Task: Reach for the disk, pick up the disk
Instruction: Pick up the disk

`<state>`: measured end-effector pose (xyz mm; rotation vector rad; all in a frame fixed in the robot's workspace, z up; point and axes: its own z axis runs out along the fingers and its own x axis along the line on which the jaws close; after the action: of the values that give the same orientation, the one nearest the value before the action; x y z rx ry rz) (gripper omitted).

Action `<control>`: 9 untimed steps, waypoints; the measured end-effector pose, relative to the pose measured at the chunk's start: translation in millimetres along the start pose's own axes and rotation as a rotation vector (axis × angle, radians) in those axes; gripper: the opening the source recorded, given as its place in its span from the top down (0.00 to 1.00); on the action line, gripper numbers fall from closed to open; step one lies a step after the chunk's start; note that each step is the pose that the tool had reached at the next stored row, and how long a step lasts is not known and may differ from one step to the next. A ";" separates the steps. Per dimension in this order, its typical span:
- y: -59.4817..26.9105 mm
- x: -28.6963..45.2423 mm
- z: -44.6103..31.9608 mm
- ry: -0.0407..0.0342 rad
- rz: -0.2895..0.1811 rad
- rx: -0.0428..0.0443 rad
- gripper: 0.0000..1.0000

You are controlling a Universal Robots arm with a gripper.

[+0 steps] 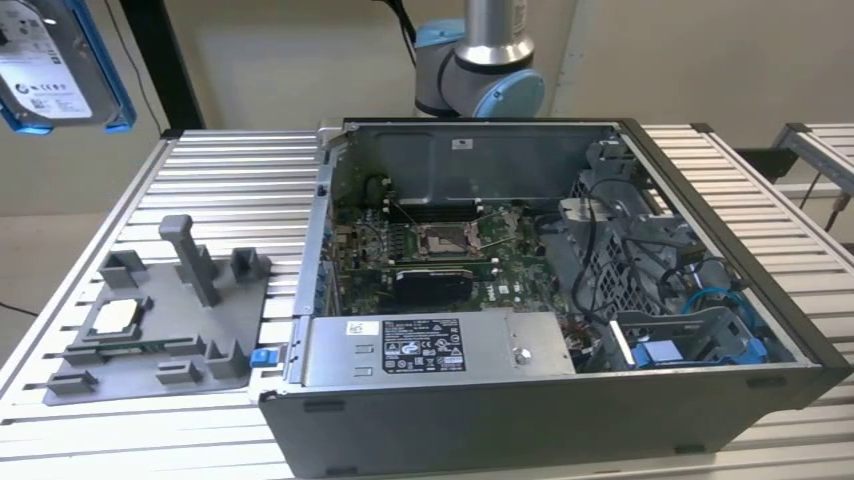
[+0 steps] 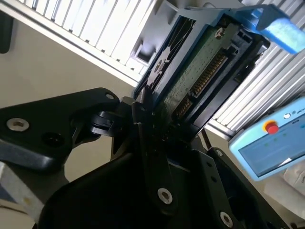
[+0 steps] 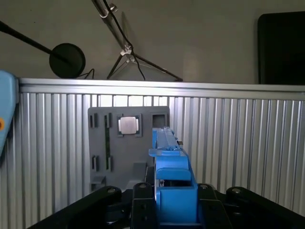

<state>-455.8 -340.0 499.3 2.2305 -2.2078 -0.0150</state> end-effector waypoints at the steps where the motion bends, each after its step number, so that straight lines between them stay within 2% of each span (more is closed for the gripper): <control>1: 0.0 0.0 -2.6 0.0001 0.000 0.0000 1.00; 2: 0.1 0.0 -7.8 0.0000 0.000 0.0000 1.00; 4: 0.1 -0.1 -11.5 0.0000 0.000 0.0000 1.00; 9: -0.6 0.1 -12.0 0.0000 0.000 0.0008 1.00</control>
<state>-455.1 -340.2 511.3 2.2312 -2.2079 -0.0141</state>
